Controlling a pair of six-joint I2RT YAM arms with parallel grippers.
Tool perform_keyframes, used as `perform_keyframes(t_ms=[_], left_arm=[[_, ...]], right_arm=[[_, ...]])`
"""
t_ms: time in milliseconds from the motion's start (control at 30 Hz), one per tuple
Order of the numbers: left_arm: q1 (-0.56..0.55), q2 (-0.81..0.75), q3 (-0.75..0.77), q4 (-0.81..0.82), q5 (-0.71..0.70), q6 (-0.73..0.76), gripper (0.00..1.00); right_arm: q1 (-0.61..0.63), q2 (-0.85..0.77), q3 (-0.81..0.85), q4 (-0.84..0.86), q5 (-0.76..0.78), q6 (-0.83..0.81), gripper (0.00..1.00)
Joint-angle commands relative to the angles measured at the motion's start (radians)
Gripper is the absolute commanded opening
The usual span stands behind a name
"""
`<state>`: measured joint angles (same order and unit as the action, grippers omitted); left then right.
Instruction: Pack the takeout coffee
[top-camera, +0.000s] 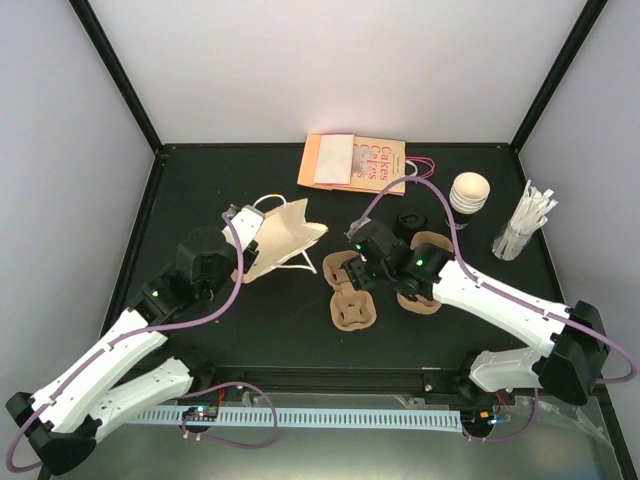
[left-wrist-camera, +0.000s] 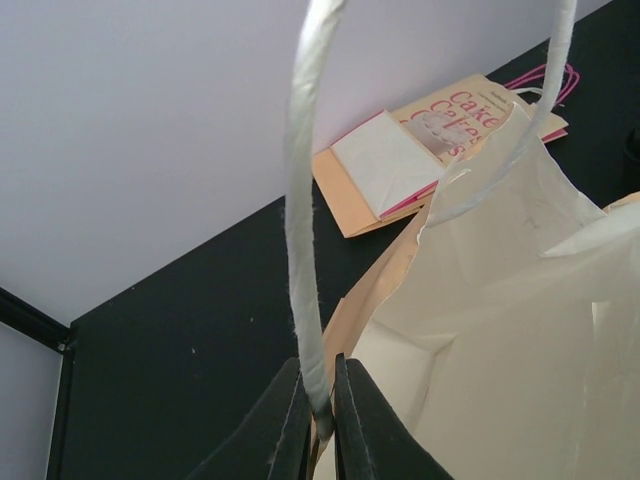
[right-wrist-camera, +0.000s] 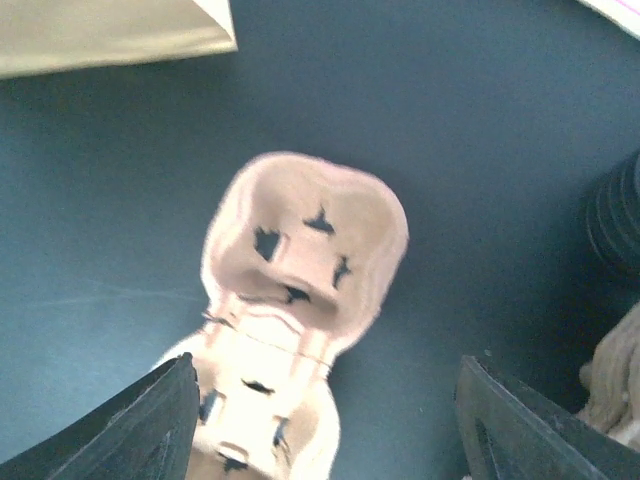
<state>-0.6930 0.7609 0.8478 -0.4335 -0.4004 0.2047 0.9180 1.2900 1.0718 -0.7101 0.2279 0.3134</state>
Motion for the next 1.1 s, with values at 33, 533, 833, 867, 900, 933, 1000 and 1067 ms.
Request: perform_keyframes(t_ms=[33,533,833,867,900,933,1000,1067], left_arm=[[0.007,-0.012,-0.002,0.035,0.022,-0.006,0.09],[0.009,-0.016,-0.007,0.038,0.034,-0.001,0.08],[0.01,-0.012,-0.009,0.038,0.029,0.001,0.08],[0.01,-0.012,-0.009,0.038,0.028,0.001,0.09],[0.01,-0.014,-0.009,0.04,0.026,0.001,0.09],[0.009,-0.014,-0.01,0.04,0.025,0.001,0.09],[0.009,-0.014,-0.011,0.041,0.026,0.001,0.09],[0.01,-0.012,-0.011,0.041,0.025,0.002,0.09]], right_arm=[[-0.017,-0.012,-0.103,-0.007,0.026,0.07,0.72],[-0.017,0.031,-0.243,-0.009,0.049,0.179,0.19],[-0.002,0.115,-0.289,0.05,0.009,0.179,0.01],[0.006,0.123,-0.294,0.064,0.002,0.183,0.01],[0.016,0.131,-0.295,0.073,-0.006,0.186,0.01],[0.03,0.138,-0.294,0.082,-0.016,0.187,0.01],[0.065,0.148,-0.286,0.106,-0.045,0.187,0.01],[0.103,0.148,-0.274,0.144,-0.101,0.175,0.01]])
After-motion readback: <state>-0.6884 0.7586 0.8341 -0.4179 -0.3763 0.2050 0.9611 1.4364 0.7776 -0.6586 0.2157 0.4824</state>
